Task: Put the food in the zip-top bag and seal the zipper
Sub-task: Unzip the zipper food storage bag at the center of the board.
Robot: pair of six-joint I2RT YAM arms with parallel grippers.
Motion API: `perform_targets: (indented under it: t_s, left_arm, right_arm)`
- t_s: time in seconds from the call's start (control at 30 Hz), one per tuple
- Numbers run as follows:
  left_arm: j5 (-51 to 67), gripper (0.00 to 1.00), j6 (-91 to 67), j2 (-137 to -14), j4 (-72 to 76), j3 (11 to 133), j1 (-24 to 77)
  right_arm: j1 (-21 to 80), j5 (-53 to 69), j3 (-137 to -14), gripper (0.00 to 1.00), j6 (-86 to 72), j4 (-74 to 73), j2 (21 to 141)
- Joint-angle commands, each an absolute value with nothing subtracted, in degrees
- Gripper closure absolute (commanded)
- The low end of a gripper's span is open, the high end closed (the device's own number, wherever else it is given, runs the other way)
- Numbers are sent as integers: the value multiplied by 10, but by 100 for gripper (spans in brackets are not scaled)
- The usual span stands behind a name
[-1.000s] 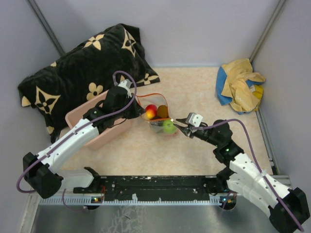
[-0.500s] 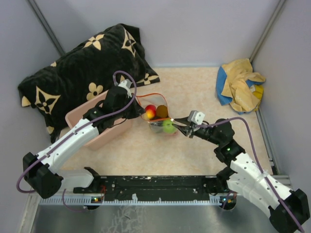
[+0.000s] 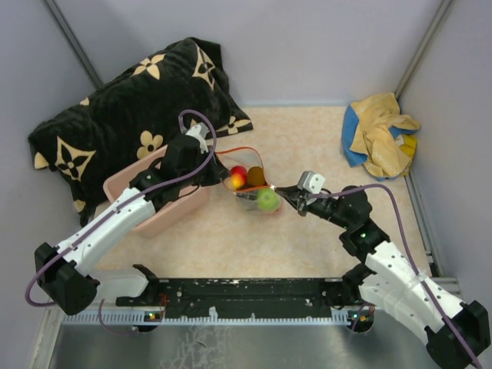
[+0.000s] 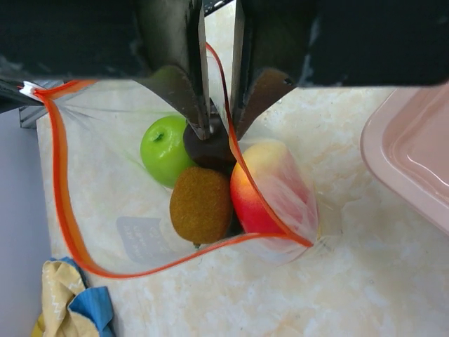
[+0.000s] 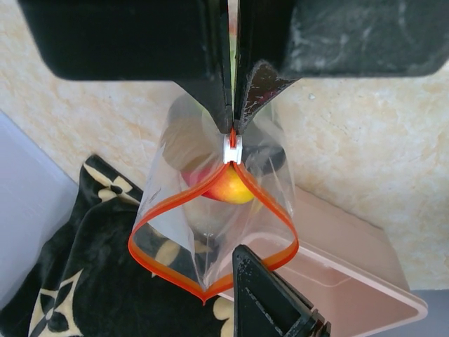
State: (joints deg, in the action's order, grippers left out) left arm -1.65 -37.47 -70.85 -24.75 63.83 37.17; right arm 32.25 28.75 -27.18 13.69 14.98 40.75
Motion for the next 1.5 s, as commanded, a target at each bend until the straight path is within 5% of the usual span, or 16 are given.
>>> perform_targets:
  t_s: [0.0, 0.2, 0.37, 0.63, 0.87, 1.47]
  left_arm:
    - [-17, 70, -282, -673, -224, 670, 368]
    - [99, 35, -86, -652, -163, 682, 367]
    - [251, 29, 56, -660, -141, 697, 367]
    - [487, 31, 257, -704, -120, 698, 371]
    - [572, 35, 381, -746, -132, 714, 398]
    - [525, 55, 486, -860, -270, 812, 453]
  right_arm:
    - [323, 278, -317, 100, 153, 141, 397]
    - [323, 276, -338, 100, 167, 106, 395]
    - [323, 284, -356, 100, 172, 84, 397]
    - [323, 293, -369, 100, 177, 63, 399]
    - [323, 301, -374, 100, 181, 37, 401]
    - [324, 298, -374, 100, 191, 25, 398]
